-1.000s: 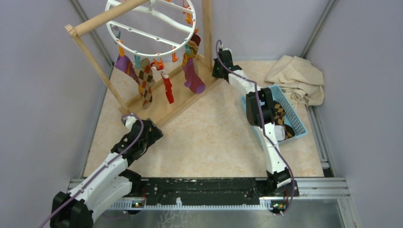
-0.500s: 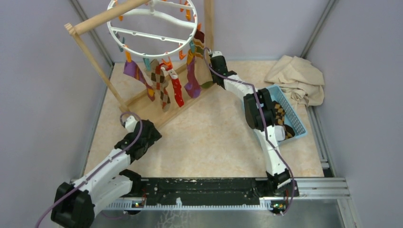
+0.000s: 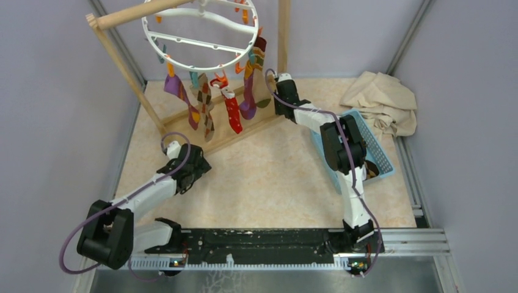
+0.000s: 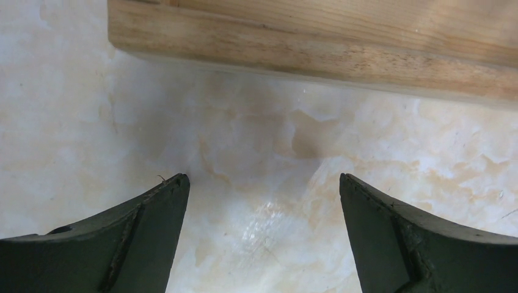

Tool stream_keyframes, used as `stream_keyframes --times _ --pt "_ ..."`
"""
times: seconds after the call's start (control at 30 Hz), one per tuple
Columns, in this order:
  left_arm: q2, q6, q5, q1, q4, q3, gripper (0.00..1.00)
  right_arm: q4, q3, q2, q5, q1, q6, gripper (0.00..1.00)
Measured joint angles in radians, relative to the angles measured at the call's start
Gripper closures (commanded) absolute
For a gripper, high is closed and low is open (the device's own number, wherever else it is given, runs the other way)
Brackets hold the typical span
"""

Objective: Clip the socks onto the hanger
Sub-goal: Move the clothesline to the center of the board.

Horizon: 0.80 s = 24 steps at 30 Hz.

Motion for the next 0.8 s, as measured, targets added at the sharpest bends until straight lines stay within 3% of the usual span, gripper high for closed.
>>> stream_keyframes --times 0.43,0.8 --pt "0.094 0.1 0.092 0.143 0.073 0.061 0.02 0.085 -0.247 -0.146 -0.016 0.002 0.037 1.0" --pt "0.134 0.134 0.152 0.194 0.116 0.092 0.02 0.092 -0.388 -0.233 -0.024 0.039 0.073 1.0"
